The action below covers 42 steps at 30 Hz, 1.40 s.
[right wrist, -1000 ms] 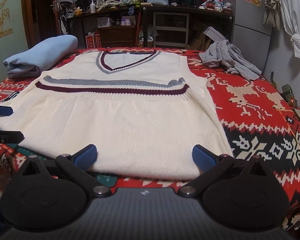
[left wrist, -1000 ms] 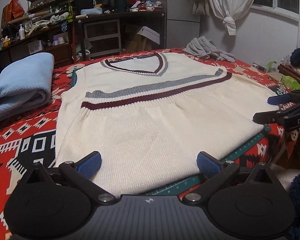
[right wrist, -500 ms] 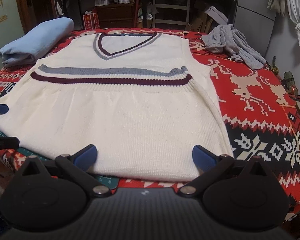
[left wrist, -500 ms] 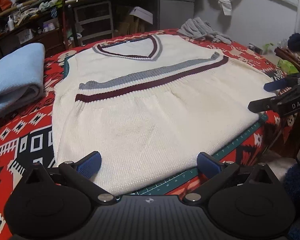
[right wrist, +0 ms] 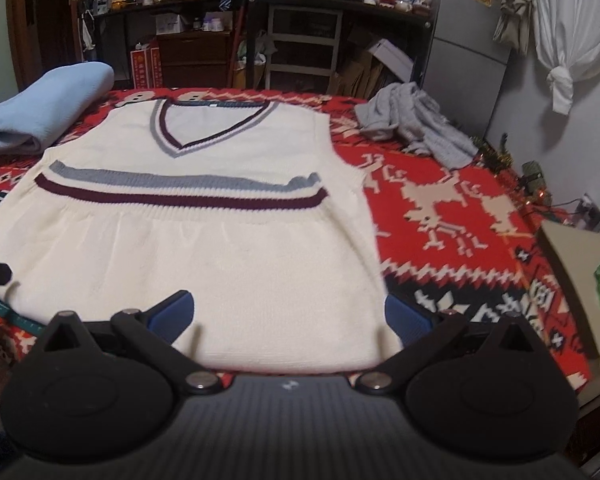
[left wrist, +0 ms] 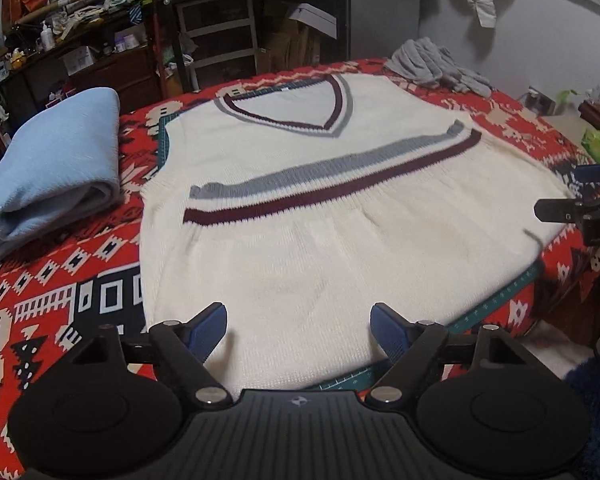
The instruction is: Fold clothes
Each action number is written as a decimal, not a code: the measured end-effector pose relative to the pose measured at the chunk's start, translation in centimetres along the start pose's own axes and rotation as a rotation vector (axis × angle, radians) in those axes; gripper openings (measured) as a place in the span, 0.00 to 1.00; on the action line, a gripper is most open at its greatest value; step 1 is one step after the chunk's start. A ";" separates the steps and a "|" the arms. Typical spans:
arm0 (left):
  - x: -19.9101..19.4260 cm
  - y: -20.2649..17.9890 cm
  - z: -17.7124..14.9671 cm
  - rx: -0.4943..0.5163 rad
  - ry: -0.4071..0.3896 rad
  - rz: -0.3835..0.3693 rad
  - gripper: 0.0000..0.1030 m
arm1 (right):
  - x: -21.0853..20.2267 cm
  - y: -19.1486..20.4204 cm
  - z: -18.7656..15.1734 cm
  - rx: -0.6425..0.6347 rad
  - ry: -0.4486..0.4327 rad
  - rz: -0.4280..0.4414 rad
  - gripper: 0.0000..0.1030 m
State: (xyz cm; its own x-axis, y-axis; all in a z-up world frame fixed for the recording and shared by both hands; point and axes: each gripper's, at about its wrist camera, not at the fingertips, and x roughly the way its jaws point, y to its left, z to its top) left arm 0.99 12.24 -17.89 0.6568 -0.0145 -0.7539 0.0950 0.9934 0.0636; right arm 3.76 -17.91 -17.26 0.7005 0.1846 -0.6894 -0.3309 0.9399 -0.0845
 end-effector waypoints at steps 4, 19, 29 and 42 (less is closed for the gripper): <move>-0.3 0.0 -0.1 0.010 -0.009 0.038 0.77 | -0.5 -0.9 0.0 0.007 -0.001 -0.014 1.00; -2.4 8.1 -4.8 -0.251 0.031 0.080 0.38 | -0.8 -5.6 -2.5 0.182 0.003 -0.071 0.55; -0.7 9.0 -4.8 -0.371 0.030 -0.023 0.22 | 1.1 -7.2 -3.2 0.248 0.036 -0.016 0.31; -3.0 8.1 -5.5 -0.256 0.010 -0.003 0.06 | -0.9 -7.4 -4.1 0.288 0.045 0.034 0.06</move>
